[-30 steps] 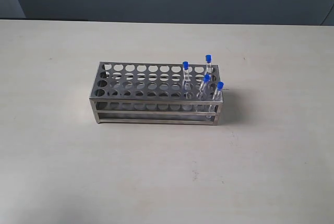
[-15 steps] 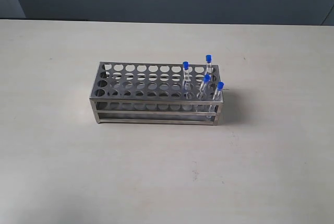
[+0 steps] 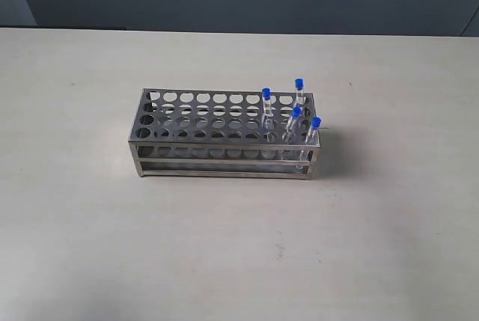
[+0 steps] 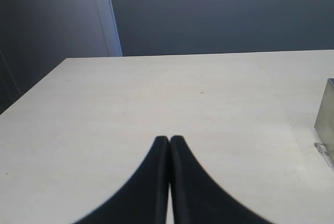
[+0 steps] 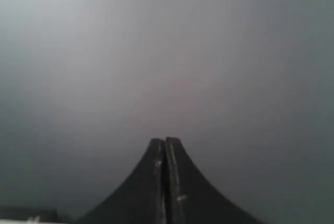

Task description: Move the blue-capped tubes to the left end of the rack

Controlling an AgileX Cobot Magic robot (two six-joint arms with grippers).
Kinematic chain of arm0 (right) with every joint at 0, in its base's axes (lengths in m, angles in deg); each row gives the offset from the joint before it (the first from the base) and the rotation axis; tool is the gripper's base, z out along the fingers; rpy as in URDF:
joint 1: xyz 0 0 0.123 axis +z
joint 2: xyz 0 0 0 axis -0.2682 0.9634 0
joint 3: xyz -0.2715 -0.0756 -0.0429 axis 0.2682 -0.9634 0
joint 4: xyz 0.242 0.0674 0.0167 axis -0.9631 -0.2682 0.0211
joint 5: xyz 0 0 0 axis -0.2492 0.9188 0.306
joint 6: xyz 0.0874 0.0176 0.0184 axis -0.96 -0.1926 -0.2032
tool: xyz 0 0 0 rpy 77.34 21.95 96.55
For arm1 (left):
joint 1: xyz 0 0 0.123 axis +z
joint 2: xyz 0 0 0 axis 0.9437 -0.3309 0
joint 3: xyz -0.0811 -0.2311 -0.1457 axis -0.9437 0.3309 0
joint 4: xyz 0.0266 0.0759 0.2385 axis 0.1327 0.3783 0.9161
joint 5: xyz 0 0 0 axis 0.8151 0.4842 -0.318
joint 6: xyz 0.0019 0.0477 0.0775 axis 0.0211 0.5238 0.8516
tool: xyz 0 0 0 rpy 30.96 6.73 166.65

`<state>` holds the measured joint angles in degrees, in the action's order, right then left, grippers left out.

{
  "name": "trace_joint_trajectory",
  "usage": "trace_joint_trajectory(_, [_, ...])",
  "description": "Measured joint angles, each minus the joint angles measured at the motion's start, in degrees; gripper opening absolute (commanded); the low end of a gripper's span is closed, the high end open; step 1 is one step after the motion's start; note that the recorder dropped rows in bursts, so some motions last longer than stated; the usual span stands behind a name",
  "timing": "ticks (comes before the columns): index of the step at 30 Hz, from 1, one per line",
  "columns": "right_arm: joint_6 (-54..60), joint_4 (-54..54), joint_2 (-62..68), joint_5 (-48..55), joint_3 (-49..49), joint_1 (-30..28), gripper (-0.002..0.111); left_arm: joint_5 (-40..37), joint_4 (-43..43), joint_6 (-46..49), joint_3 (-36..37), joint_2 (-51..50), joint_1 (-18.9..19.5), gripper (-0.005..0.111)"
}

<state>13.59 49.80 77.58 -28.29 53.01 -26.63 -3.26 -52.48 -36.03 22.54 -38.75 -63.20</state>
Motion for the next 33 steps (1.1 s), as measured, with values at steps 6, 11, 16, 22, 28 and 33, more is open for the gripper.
trace_joint_trajectory(6, [27.5, -24.4, 19.5, -19.5, -15.6, 14.4, -0.001, 0.0, 0.0, 0.0, 0.0, 0.0, 0.0, 0.000])
trace_joint_trajectory(11, [31.4, -29.8, 30.3, -25.2, -18.2, 24.4, -0.001, 0.0, 0.0, 0.0, 0.0, 0.0, 0.0, 0.000])
trace_joint_trajectory(16, [31.9, -28.9, 34.6, -26.9, -15.1, 29.2, -0.001, 0.0, 0.0, 0.0, 0.0, 0.0, 0.0, 0.000])
trace_joint_trajectory(22, [32.3, -19.9, 35.2, -26.5, -12.7, 29.8, 0.037, 0.0, 0.0, 0.0, 0.0, 0.0, 0.0, 0.000])
trace_joint_trajectory(28, [32.5, -16.0, 35.2, -22.2, -11.4, 30.0, 0.061, 0.0, 0.0, 0.0, 0.0, 0.0, 0.0, 0.000])
trace_joint_trajectory(33, [32.5, -22.1, 35.2, -20.0, -11.4, 30.0, 0.061, 0.0, 0.0, 0.0, 0.0, 0.0, 0.0, 0.000])
